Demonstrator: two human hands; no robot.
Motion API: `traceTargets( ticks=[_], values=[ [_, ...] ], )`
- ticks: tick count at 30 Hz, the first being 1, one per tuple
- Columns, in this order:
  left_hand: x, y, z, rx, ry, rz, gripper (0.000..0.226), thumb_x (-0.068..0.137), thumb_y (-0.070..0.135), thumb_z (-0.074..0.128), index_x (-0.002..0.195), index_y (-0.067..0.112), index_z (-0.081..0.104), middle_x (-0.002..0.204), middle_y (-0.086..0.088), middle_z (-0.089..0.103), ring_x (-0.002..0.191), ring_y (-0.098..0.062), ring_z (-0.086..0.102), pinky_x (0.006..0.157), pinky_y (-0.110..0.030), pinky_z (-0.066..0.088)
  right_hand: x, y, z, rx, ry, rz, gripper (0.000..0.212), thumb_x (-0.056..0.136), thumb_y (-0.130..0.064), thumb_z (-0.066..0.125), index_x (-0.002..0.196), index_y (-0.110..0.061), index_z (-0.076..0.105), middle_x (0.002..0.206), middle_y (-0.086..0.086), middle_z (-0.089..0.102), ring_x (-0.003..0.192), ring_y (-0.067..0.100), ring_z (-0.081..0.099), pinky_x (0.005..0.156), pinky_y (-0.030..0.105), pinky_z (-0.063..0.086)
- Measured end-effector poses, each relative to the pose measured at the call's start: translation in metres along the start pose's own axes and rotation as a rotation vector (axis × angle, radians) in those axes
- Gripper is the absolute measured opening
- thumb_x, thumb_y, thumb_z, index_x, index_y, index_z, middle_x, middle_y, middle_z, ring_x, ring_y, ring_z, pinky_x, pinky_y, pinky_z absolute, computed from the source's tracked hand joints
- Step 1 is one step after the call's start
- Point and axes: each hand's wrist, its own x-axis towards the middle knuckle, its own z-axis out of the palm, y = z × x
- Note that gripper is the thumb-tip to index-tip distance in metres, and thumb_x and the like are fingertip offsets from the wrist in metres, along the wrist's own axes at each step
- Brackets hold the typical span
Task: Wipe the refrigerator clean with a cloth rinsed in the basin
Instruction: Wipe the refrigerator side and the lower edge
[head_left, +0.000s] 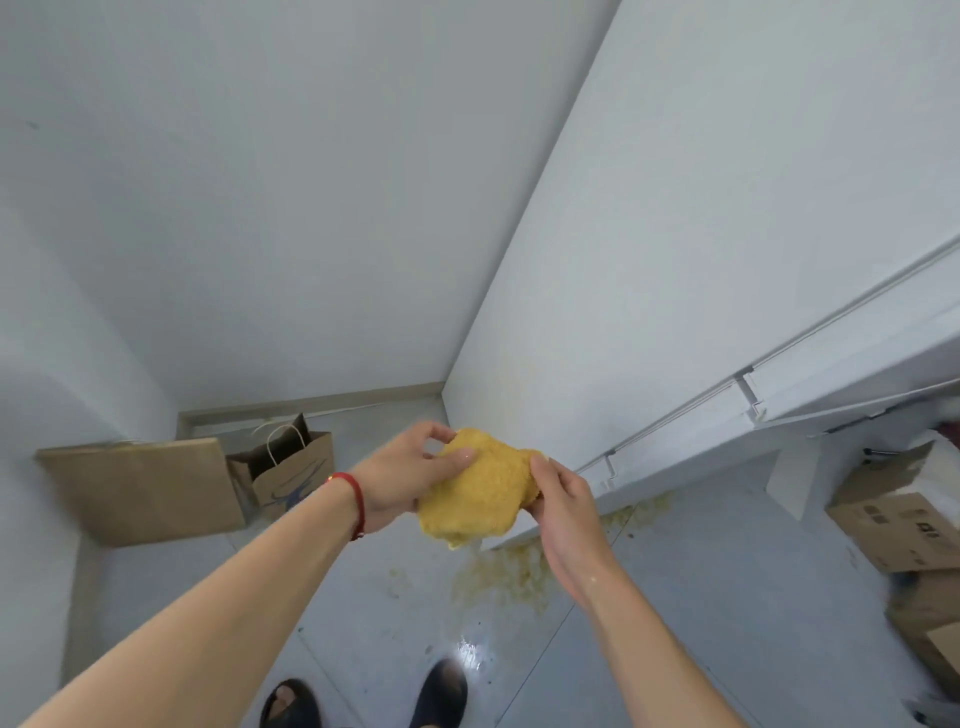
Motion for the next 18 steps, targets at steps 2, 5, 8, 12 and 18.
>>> traceTargets(
  ticks=[2, 5, 8, 12, 18],
  values=[
    [-0.006, 0.0, -0.009, -0.188, -0.086, -0.037, 0.046, 0.093, 0.015, 0.071, 0.131, 0.019, 0.047, 0.113, -0.025, 0.069, 0.094, -0.029, 0.069, 0.082, -0.044, 0.059, 0.001, -0.005, -0.001, -0.014, 0.004, -0.031, 0.046, 0.11, -0.035, 0.048, 0.11, 0.009, 0.061, 0.098, 0.018, 0.069, 0.094, 0.023, 0.067, 0.094, 0.041, 0.057],
    [-0.01, 0.0, -0.019, -0.389, -0.059, 0.04, 0.061, 0.084, 0.002, 0.075, 0.134, 0.021, 0.046, 0.106, -0.023, 0.065, 0.09, -0.03, 0.068, 0.082, -0.039, 0.059, 0.0, -0.01, -0.004, -0.184, -0.011, 0.0, 0.034, 0.106, -0.035, 0.056, 0.107, -0.003, 0.064, 0.089, 0.008, 0.072, 0.085, 0.02, 0.067, 0.078, 0.037, 0.055],
    [-0.008, -0.002, -0.023, -0.396, -0.03, 0.148, 0.07, 0.076, -0.009, 0.077, 0.134, 0.021, 0.053, 0.111, -0.018, 0.058, 0.094, -0.029, 0.065, 0.086, -0.041, 0.057, -0.001, -0.009, -0.003, -0.251, 0.062, 0.104, 0.033, 0.098, -0.038, 0.07, 0.121, -0.016, 0.059, 0.11, 0.004, 0.075, 0.101, 0.018, 0.073, 0.093, 0.041, 0.059],
    [-0.006, -0.006, -0.024, 0.019, -0.08, 0.204, 0.06, 0.076, -0.01, 0.077, 0.122, 0.028, 0.069, 0.12, -0.009, 0.064, 0.096, -0.025, 0.066, 0.09, -0.036, 0.055, -0.005, -0.016, -0.012, -0.173, 0.019, 0.113, 0.055, 0.093, -0.032, 0.078, 0.136, -0.035, 0.043, 0.117, 0.007, 0.071, 0.107, 0.02, 0.071, 0.099, 0.041, 0.056],
    [0.004, 0.006, -0.004, 0.908, 0.179, 0.46, 0.022, 0.084, 0.01, 0.074, 0.102, 0.022, 0.079, 0.097, 0.005, 0.076, 0.091, -0.012, 0.066, 0.079, -0.019, 0.047, -0.016, -0.029, -0.016, -0.867, 0.035, -0.202, 0.022, 0.087, -0.024, 0.082, 0.106, -0.03, 0.074, 0.1, -0.011, 0.068, 0.094, 0.012, 0.065, 0.078, 0.019, 0.05]
  ],
)
